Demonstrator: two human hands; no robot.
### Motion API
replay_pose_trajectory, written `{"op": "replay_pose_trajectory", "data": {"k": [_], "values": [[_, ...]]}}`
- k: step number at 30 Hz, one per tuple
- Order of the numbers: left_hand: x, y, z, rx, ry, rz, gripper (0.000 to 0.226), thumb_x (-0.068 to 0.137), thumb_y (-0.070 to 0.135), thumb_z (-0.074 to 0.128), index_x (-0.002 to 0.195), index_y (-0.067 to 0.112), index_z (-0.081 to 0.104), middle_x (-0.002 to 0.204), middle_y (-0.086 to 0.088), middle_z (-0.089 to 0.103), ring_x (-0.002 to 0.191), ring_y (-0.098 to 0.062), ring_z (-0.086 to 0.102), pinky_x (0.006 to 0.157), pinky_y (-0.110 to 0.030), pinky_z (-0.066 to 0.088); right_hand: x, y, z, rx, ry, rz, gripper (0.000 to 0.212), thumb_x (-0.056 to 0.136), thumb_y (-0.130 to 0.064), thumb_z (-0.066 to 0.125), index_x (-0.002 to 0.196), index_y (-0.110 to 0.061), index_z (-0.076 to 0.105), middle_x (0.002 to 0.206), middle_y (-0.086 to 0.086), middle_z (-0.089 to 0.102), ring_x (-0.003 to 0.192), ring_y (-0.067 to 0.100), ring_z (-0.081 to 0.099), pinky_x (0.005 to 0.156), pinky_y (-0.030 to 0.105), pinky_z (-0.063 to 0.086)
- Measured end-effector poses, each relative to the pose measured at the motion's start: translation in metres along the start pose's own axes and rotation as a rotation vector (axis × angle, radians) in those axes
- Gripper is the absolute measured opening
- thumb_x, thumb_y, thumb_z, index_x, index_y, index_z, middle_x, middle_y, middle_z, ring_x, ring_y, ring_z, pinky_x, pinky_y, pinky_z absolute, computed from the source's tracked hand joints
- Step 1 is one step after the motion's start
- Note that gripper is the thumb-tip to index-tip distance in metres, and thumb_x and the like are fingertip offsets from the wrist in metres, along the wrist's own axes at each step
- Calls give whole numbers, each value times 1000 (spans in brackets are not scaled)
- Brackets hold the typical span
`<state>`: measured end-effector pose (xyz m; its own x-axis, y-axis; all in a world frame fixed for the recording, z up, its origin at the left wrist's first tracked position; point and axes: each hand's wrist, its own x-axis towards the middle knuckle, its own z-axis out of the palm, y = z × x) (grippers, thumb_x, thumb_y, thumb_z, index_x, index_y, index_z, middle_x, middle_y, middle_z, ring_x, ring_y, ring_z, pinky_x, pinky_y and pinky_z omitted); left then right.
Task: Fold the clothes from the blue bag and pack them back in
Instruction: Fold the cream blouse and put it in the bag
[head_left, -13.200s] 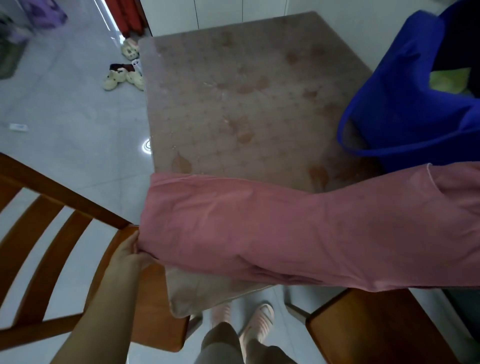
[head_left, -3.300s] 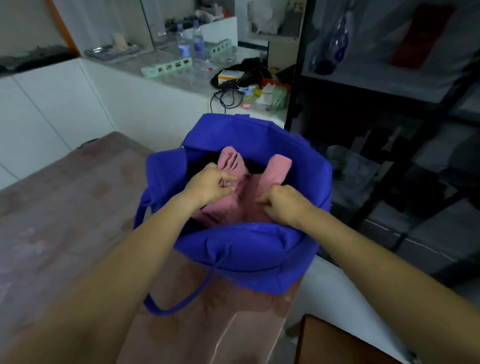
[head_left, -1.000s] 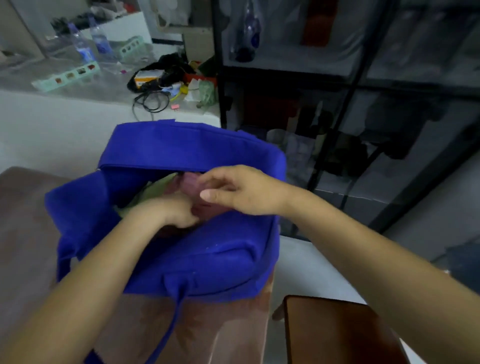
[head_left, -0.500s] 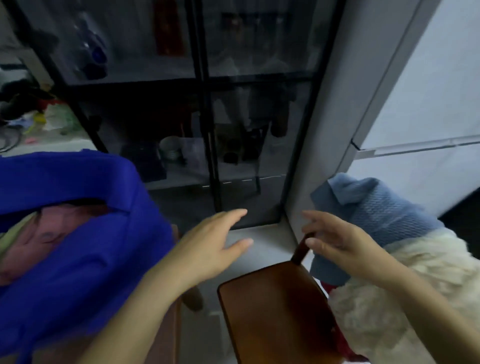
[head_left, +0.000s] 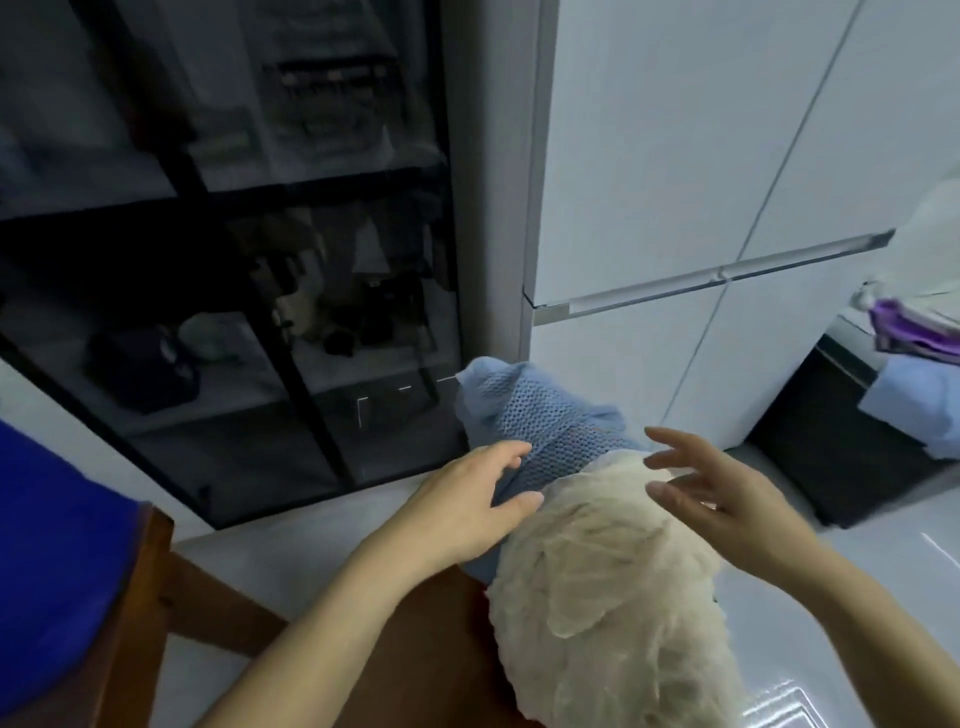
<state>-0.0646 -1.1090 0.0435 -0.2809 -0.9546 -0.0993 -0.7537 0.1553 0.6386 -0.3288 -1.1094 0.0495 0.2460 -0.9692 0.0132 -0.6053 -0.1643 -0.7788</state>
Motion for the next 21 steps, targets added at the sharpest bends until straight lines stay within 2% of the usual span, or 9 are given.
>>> {"op": "replay_pose_trajectory", "data": {"k": [3, 6, 10, 13, 14, 17, 18, 19, 21], "values": [[15, 20, 25, 0, -13, -19, 60, 86, 49, 57, 141, 34, 36, 137, 12, 49, 121, -5, 49, 101, -30, 42, -3, 32, -23, 3, -9, 57, 50, 71, -69, 56, 117, -54, 42, 109, -22, 60, 88, -7, 64, 81, 21, 51], [24, 37, 47, 19, -11, -40, 60, 86, 45, 60, 140, 30, 38, 136, 9, 50, 122, -8, 49, 101, -33, 42, -5, 56, -32, -30, -60, 121, 52, 78, -48, 62, 126, -46, 42, 112, -18, 59, 88, -7, 63, 80, 20, 50], [30, 60, 71, 74, -29, -33, 60, 86, 41, 60, 140, 27, 39, 141, 6, 44, 128, -13, 44, 105, -30, 37, -7, 83, -29, -96, -91, 227, 54, 86, -40, 62, 136, -37, 40, 114, -11, 60, 92, 2, 62, 80, 25, 47], [30, 73, 87, 117, -60, -5, 62, 86, 41, 60, 141, 28, 36, 144, 9, 42, 130, -11, 40, 104, -29, 34, -3, 107, -14, -176, -12, 400, 55, 92, -44, 51, 140, -24, 34, 96, -4, 69, 86, 13, 65, 80, 32, 48], [30, 74, 91, 118, -80, 4, 63, 86, 42, 59, 142, 28, 34, 144, 9, 42, 130, -11, 40, 105, -30, 35, -1, 114, -7, -152, -13, 494, 57, 93, -46, 47, 141, -19, 32, 90, 0, 70, 80, 15, 68, 78, 32, 49], [30, 76, 100, 102, -120, -13, 70, 85, 43, 59, 145, 28, 26, 143, 5, 42, 129, -13, 40, 105, -32, 36, 8, 131, 18, 56, -41, 706, 67, 92, -51, 44, 142, -10, 25, 84, 8, 69, 60, 19, 69, 57, 29, 49], [31, 75, 102, 94, -116, -20, 72, 85, 43, 60, 146, 28, 24, 143, 4, 42, 129, -13, 40, 105, -32, 36, 11, 136, 25, 150, -6, 726, 70, 90, -50, 49, 142, -11, 24, 84, 9, 68, 60, 21, 69, 56, 32, 52], [31, 75, 102, 87, -106, -25, 73, 85, 43, 60, 146, 28, 22, 143, 3, 42, 130, -14, 40, 105, -32, 35, 13, 138, 30, 235, 46, 733, 73, 87, -46, 56, 144, -12, 24, 87, 9, 67, 64, 22, 68, 63, 37, 56], [31, 76, 100, 76, -83, -23, 74, 86, 43, 60, 146, 28, 21, 145, 4, 39, 131, -14, 38, 106, -32, 34, 14, 133, 32, 261, 174, 654, 74, 84, -28, 64, 146, -17, 25, 87, 5, 66, 75, 22, 64, 72, 38, 54]]}}
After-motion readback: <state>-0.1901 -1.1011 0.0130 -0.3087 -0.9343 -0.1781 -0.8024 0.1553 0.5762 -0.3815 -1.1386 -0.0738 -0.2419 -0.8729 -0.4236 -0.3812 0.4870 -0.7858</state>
